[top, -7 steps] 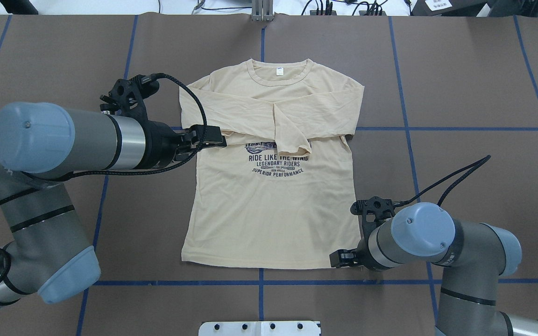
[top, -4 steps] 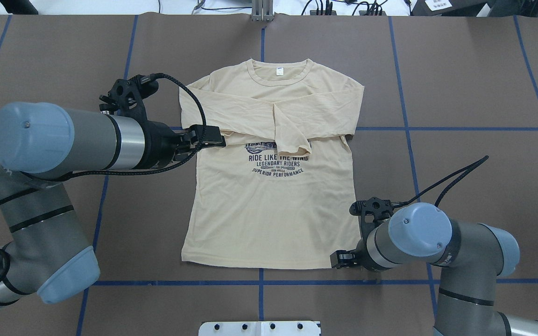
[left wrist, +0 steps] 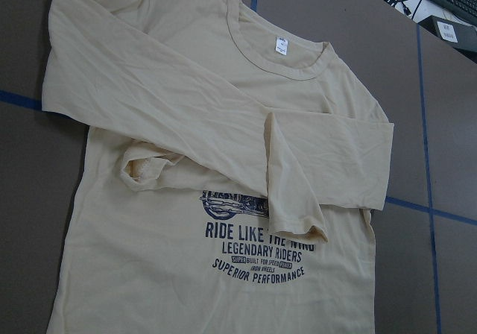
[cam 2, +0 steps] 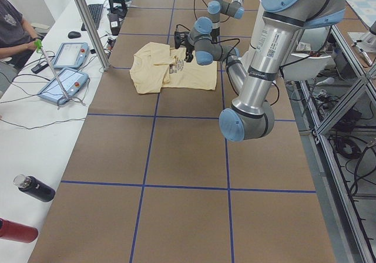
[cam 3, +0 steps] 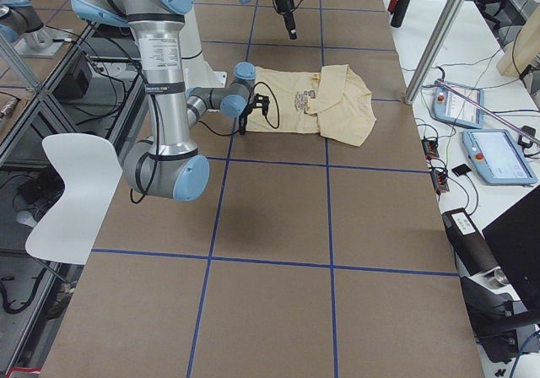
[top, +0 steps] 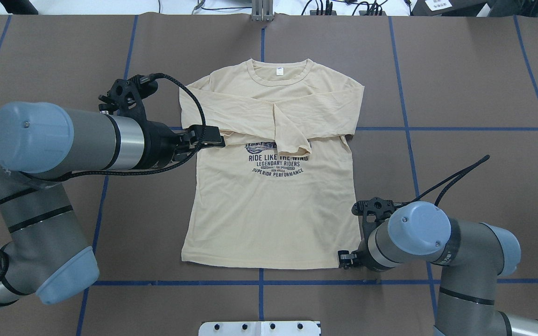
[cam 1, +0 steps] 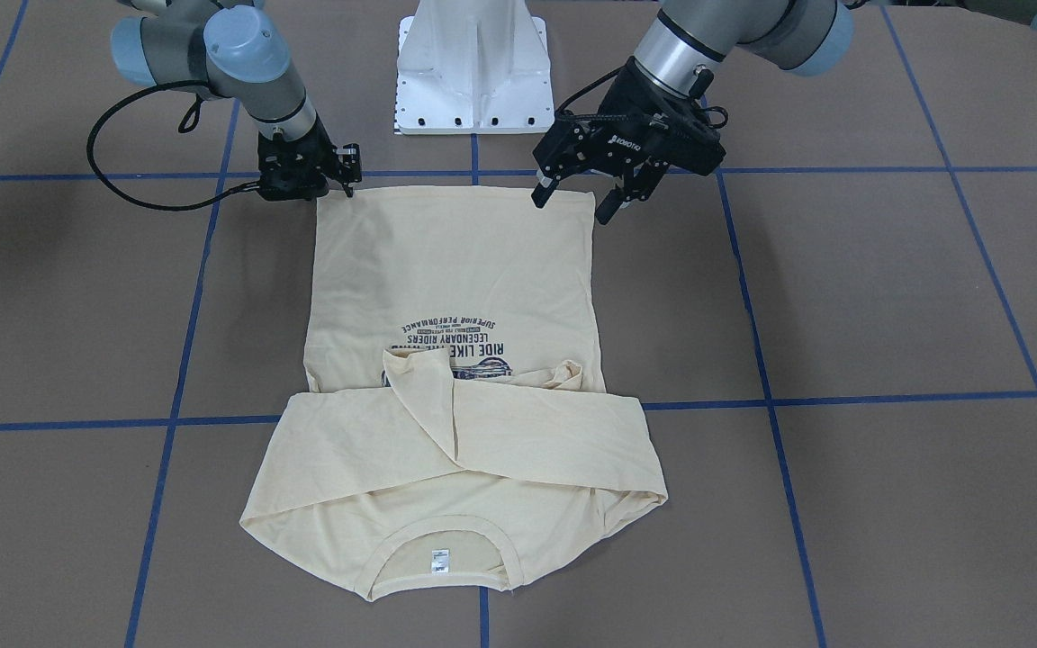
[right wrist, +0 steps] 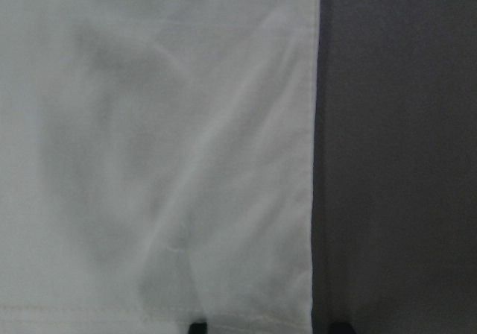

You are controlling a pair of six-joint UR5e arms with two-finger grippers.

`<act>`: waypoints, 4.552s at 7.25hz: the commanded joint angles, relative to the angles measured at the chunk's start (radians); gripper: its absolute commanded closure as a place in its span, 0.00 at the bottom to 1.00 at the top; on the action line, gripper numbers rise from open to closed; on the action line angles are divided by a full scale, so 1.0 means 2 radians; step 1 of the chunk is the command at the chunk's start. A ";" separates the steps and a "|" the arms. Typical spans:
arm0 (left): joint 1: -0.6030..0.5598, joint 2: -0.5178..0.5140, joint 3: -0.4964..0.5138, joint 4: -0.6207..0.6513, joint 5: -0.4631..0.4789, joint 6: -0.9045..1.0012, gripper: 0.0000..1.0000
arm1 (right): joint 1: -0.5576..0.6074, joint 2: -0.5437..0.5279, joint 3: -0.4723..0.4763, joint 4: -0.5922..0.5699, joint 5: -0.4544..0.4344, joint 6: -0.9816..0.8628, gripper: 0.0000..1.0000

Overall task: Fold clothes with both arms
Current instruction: 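Move the left gripper down to the other hem corner while the right gripper waits, then grasp the bottom hem corners with both grippers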

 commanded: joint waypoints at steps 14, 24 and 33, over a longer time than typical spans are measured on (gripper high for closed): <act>0.169 0.065 0.005 0.075 0.096 -0.097 0.00 | 0.034 0.024 0.039 0.007 0.005 0.024 1.00; 0.171 0.058 0.044 0.080 0.093 -0.096 0.39 | 0.049 0.024 0.039 0.007 0.016 0.023 1.00; 0.167 0.065 -0.044 0.150 0.080 -0.090 1.00 | 0.054 0.018 0.046 0.007 0.041 0.023 1.00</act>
